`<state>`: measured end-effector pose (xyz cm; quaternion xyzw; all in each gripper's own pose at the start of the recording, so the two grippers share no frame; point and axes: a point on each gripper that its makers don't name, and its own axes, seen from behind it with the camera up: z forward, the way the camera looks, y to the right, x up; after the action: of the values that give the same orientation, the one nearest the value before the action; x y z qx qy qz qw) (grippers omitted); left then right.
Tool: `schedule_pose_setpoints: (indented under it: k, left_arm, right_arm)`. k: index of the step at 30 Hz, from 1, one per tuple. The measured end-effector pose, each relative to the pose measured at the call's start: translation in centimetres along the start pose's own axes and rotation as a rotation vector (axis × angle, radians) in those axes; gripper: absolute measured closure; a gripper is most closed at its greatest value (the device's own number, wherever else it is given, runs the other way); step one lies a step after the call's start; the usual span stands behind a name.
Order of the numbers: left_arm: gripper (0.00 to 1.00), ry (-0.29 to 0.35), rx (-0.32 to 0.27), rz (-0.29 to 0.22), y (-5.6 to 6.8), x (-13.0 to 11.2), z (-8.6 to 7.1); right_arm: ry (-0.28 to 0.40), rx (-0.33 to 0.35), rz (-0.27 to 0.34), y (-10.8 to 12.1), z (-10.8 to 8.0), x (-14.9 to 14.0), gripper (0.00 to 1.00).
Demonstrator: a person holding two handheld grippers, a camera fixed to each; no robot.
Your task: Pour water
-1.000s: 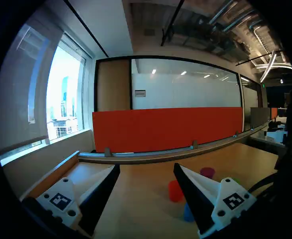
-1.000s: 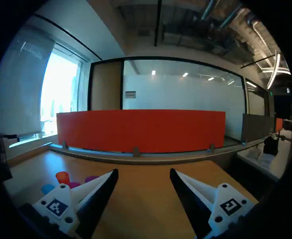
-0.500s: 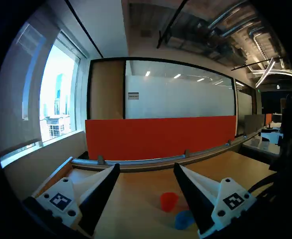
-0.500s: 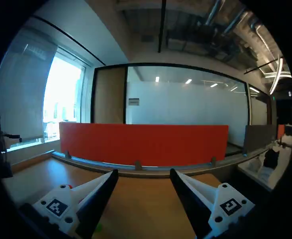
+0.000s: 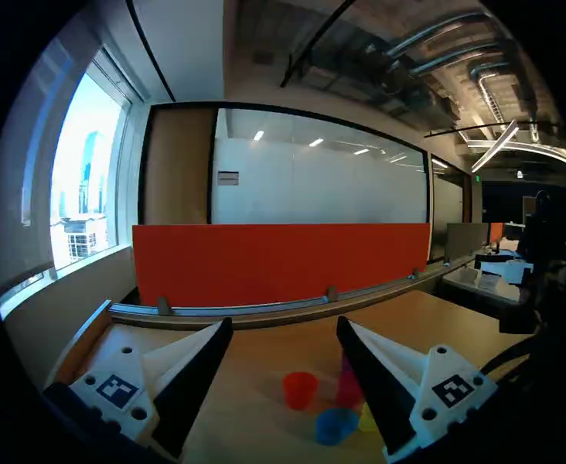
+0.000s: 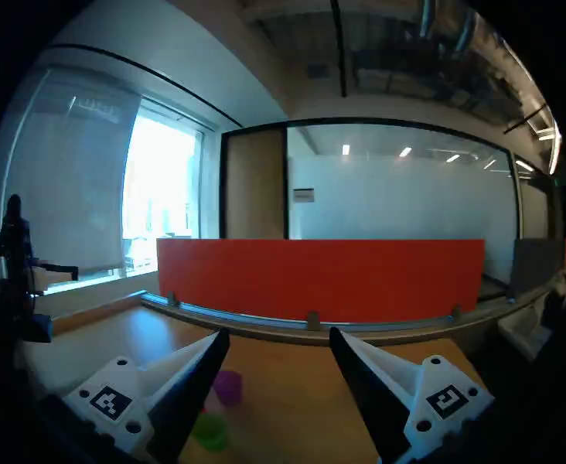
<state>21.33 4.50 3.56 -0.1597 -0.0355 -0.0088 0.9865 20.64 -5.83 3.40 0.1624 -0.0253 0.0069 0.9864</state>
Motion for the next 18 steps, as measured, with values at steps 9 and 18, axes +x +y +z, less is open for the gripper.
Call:
schedule_pose_setpoints:
  k: [9,18]
  left_arm:
    - [0.0,0.013,-0.176,-0.07,3.5,0.2,0.5]
    - [0.0,0.003,-0.27,-0.068,5.1,0.6,0.6]
  right_arm:
    - [-0.015,0.144,0.026,-2.4,0.6,0.3,0.0]
    - [-0.041,0.224,-0.015,-4.1,0.9,0.1,0.0]
